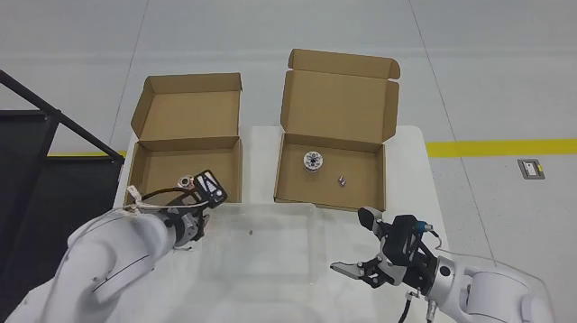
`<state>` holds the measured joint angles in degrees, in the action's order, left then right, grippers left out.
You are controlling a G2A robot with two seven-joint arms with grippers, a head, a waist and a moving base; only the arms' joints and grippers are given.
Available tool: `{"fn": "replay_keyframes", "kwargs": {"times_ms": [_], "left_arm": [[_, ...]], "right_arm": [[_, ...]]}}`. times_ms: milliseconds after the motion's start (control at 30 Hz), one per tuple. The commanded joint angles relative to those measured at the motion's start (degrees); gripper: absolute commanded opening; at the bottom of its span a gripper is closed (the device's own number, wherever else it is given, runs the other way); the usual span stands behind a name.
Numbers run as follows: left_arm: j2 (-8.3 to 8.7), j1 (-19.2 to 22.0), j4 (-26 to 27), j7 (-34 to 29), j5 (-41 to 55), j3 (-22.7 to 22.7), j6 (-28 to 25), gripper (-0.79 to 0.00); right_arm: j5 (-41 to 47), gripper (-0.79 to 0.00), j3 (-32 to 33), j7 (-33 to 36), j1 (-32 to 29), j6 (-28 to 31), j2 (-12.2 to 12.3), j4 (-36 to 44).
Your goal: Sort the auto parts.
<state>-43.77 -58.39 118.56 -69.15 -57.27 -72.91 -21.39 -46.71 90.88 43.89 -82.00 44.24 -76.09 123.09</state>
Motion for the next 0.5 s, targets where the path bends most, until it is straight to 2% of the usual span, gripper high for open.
{"fn": "replay_keyframes", "kwargs": {"times_ms": [0,200,467], "left_arm": [[0.57,-1.2,-0.6,0.4,-0.8,-3.9,-2.4,-0.785],[1.36,-0.4,-6.6,2.6,-0.4,-8.7,-9.6,-0.785],[1.36,-0.4,-6.6,2.6,-0.4,-8.7,-9.6,-0.785]], "right_arm": [[0.0,0.0,0.0,0.0,0.0,0.0,0.0,0.0],[0.0,0.0,0.0,0.0,0.0,0.0,0.0,0.0],[0.0,0.0,0.0,0.0,0.0,0.0,0.0,0.0]]}}
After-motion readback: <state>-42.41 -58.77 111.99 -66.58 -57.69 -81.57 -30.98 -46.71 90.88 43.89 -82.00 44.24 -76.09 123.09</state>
